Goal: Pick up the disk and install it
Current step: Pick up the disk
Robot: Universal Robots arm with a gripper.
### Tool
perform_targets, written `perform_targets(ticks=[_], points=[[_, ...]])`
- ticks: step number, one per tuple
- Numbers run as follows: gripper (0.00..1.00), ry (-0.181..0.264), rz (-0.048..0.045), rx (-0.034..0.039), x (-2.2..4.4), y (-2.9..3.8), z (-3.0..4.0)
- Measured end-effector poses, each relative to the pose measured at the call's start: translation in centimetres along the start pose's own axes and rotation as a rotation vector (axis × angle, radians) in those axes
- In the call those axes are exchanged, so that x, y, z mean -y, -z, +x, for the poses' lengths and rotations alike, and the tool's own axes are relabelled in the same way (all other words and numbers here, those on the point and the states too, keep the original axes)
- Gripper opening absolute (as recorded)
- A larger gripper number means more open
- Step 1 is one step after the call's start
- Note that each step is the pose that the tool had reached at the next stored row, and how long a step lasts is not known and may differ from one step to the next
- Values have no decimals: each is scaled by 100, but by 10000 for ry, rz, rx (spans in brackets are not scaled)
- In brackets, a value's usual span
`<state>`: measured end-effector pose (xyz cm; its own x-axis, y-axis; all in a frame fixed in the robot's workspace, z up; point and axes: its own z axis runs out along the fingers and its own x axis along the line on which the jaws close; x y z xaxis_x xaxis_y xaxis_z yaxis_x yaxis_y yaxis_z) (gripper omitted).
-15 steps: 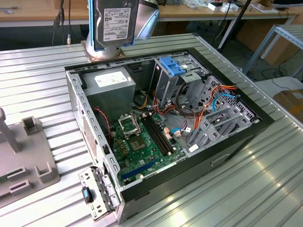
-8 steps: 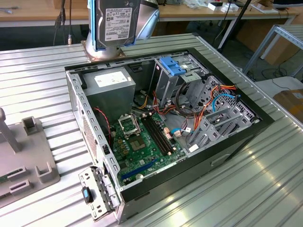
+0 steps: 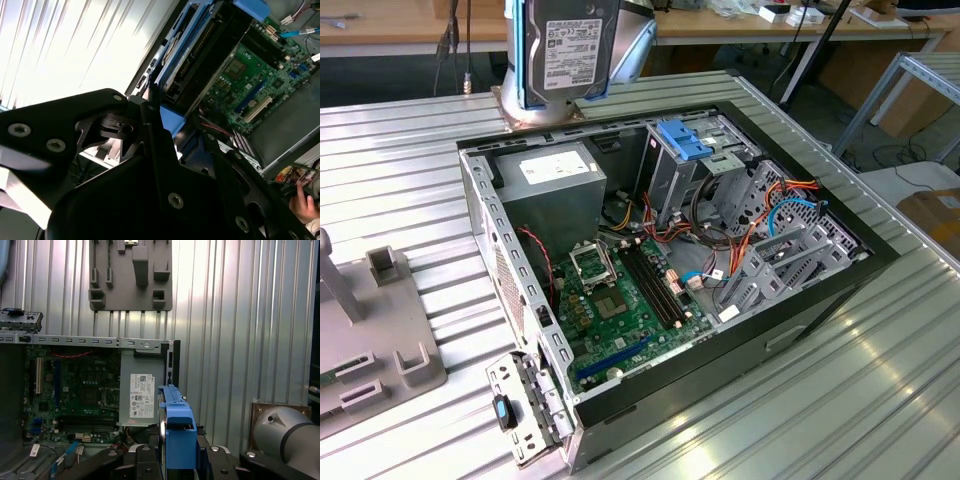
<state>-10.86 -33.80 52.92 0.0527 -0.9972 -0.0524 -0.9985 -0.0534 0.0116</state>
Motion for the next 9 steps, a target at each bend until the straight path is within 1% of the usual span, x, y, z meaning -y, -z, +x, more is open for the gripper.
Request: perform_targets(ticks=[5, 9], points=[[36, -1, 0, 0, -1, 1, 26], [36, 0, 0, -1, -1, 2, 26]])
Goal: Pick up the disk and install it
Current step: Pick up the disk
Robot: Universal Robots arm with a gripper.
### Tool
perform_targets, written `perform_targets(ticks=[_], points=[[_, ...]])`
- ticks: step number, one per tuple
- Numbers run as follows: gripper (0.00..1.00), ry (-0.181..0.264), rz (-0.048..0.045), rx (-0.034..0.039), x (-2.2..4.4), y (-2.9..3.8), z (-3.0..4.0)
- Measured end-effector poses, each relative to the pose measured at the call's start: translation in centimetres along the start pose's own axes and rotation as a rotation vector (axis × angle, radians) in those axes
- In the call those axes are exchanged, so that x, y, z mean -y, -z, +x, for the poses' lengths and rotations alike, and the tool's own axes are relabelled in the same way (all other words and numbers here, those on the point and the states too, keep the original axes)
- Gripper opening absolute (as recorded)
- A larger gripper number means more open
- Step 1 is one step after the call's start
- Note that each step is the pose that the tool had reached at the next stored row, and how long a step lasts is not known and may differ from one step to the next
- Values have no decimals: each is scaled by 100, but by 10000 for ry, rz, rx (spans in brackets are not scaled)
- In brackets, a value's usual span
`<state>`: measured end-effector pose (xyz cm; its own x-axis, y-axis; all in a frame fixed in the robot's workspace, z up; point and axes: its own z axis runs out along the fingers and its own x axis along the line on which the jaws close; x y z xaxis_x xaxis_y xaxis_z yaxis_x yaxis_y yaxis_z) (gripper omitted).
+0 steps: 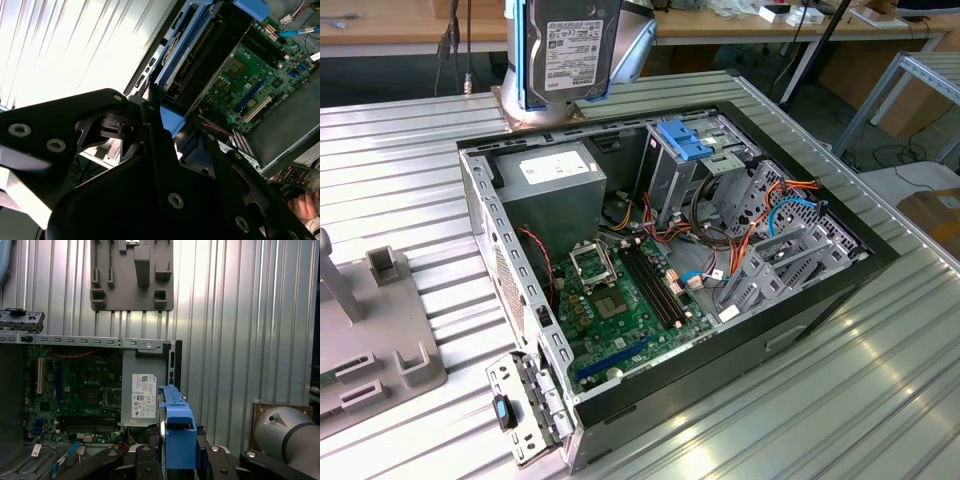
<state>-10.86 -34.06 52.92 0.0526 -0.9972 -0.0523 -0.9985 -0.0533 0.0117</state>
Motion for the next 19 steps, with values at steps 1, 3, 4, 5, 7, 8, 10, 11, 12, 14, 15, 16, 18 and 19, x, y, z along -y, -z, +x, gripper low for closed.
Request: perform_targets(ticks=[1, 3, 4, 5, 7, 8, 10, 11, 12, 14, 15, 16, 18, 19], points=[[36, 0, 0, 0, 0, 0, 0], [36, 0, 0, 0, 0, 0, 0], [36, 1, 1, 1, 0, 0, 3], [36, 2, -1, 0, 0, 1, 10], [36, 0, 0, 0, -1, 1, 22], [36, 0, 0, 1, -2, 2, 34], [36, 0, 1, 1, -4, 3, 73], [36, 0, 0, 0, -5, 4, 84], [36, 0, 0, 0, -5, 5, 104], [36, 0, 0, 1, -7, 7, 145], [36, 0, 1, 1, -8, 7, 150], [36, 0, 0, 0, -8, 7, 155], [36, 0, -1, -11, 8, 7, 178], [36, 0, -1, -16, 18, 8, 182]])
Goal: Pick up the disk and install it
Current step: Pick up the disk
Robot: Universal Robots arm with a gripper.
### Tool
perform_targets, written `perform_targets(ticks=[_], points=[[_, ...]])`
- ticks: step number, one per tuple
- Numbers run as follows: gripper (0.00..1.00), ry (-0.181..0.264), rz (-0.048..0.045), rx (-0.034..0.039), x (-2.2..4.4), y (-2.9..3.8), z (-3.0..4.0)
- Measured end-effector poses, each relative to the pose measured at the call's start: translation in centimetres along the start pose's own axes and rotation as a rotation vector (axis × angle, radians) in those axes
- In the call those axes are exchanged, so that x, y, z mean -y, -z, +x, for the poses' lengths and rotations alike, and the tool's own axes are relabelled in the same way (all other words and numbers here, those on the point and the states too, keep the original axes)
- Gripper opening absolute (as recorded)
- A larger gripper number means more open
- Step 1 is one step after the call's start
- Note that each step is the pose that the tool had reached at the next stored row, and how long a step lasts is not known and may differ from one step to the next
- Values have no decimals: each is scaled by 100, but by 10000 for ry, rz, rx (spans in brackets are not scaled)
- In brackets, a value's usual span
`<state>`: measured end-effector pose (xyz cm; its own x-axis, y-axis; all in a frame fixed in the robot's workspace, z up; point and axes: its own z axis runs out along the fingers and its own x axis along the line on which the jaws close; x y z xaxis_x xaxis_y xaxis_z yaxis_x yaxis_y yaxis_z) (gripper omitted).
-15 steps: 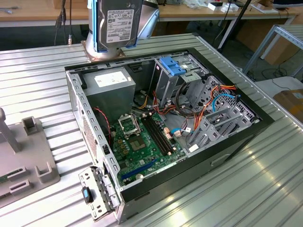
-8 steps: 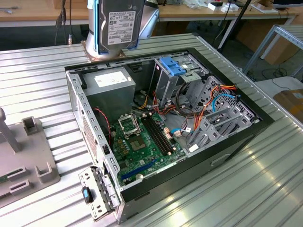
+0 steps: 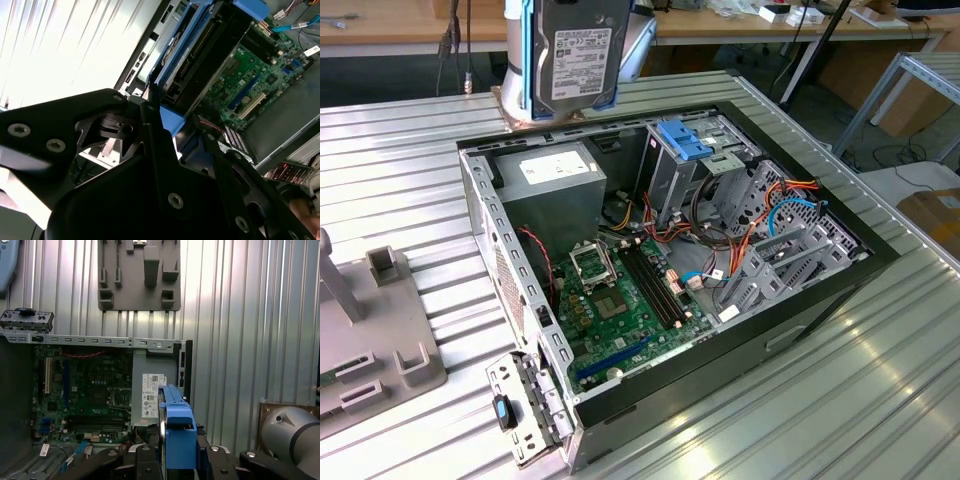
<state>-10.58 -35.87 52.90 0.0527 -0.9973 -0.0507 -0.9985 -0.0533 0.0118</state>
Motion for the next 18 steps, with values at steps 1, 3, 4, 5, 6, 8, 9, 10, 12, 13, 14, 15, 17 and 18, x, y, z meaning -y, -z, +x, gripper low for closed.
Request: perform_targets(ticks=[1, 3, 4, 5, 6, 8, 9, 10, 12, 13, 14, 15, 17, 18], points=[[36, 0, 0, -3, 11, 0, 7], [36, 0, -1, -13, 40, 2, 33], [36, 0, 0, -15, 55, 3, 56], [36, 0, 0, -17, 65, 4, 75], [36, -1, -1, -19, 82, 6, 119], [36, 0, -1, -23, 112, 10, 215], [36, -1, -1, -27, 120, 12, 250], [36, 0, -1, -32, 129, 14, 289], [36, 0, -1, -36, 136, 15, 332], [36, 0, -1, -39, 140, 16, 352], [36, -1, -2, -42, 143, 18, 375], [36, -1, -2, -43, 147, 19, 397], [36, -2, -2, -44, 155, 21, 455], [36, -1, -2, -44, 158, 22, 481]])
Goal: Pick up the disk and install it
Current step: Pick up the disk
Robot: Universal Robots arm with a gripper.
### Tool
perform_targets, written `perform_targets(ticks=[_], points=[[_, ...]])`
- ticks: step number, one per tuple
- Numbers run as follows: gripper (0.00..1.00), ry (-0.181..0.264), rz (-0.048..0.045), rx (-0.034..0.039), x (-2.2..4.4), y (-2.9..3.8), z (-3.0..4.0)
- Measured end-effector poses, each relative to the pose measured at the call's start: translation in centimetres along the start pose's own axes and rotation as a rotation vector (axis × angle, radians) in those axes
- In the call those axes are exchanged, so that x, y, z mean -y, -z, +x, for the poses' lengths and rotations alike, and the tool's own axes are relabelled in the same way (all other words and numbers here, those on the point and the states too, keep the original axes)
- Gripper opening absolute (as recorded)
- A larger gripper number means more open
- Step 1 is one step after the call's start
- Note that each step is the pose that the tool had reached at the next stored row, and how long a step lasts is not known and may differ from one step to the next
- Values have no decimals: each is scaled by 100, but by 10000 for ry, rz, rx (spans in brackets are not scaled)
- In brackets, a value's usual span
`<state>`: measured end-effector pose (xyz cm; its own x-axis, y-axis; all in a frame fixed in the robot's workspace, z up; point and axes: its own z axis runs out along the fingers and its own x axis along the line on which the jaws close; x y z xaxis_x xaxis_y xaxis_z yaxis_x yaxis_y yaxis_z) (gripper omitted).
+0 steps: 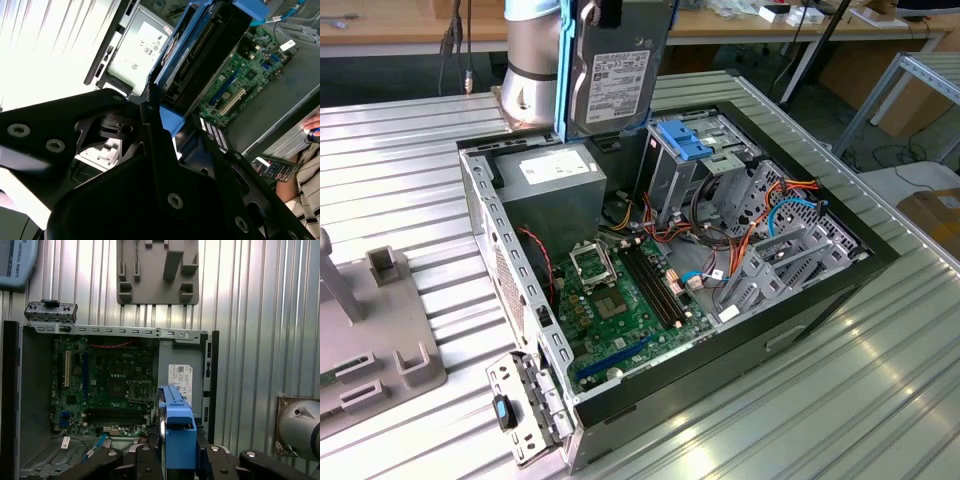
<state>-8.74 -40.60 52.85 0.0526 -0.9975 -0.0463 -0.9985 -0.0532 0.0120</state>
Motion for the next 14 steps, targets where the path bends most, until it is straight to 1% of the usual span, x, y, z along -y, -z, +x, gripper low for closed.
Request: perform_targets(ticks=[1, 3, 5, 9, 13, 14], points=[[36, 1, 0, -1, 5, 1, 42], [36, 0, 0, -3, 16, 5, 153], [36, 0, 0, -4, 23, 7, 234], [36, 0, 0, -7, 31, 10, 315], [36, 0, -1, -8, 42, 16, 504], [36, 0, -1, -9, 44, 19, 578]])
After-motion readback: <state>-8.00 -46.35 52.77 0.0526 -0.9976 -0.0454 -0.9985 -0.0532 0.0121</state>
